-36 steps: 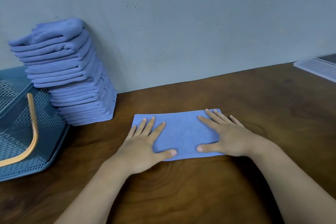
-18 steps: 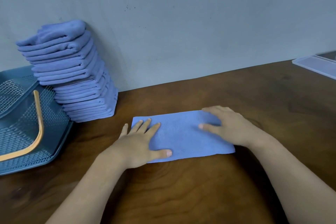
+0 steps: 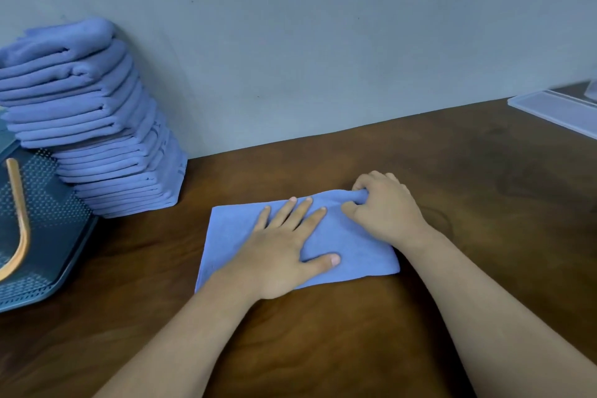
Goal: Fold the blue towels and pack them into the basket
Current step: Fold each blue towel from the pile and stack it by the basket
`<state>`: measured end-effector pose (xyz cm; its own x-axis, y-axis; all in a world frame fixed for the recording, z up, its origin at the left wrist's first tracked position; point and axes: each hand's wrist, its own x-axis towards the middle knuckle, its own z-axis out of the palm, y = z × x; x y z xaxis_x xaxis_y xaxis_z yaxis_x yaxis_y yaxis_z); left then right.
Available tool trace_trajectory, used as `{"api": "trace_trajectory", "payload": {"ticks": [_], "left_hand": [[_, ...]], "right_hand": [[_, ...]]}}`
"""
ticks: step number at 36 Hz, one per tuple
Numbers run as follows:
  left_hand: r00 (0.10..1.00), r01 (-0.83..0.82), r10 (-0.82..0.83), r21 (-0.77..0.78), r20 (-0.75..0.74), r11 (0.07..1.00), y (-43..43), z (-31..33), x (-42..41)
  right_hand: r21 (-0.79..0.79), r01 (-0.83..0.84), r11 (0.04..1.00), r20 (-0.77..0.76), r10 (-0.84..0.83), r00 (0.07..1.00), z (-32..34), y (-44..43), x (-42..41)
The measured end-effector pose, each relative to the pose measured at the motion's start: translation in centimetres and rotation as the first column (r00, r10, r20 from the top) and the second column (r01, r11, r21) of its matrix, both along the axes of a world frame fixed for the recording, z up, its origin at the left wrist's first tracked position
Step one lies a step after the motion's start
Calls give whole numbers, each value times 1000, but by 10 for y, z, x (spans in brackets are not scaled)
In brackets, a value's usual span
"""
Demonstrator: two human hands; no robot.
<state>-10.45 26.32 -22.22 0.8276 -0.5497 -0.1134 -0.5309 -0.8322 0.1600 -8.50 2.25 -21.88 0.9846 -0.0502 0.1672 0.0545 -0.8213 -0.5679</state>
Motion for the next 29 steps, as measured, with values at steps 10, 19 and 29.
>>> {"api": "trace_trajectory", "payload": {"ticks": [10,19,29], "left_hand": [[1000,-4,4,-33,0,999,1,0,-1],[1000,-14,14,-38,-13,999,-3,-3,-2],[993,-122,120,-109,-21,987,52,2,-28]], "right_hand": [[433,-61,899,-139,133,981,20,-17,-27],[227,-118,967,-187,162,969,10,-4,-42],[258,-54,965,-268,125,955,24,-22,-51]]}}
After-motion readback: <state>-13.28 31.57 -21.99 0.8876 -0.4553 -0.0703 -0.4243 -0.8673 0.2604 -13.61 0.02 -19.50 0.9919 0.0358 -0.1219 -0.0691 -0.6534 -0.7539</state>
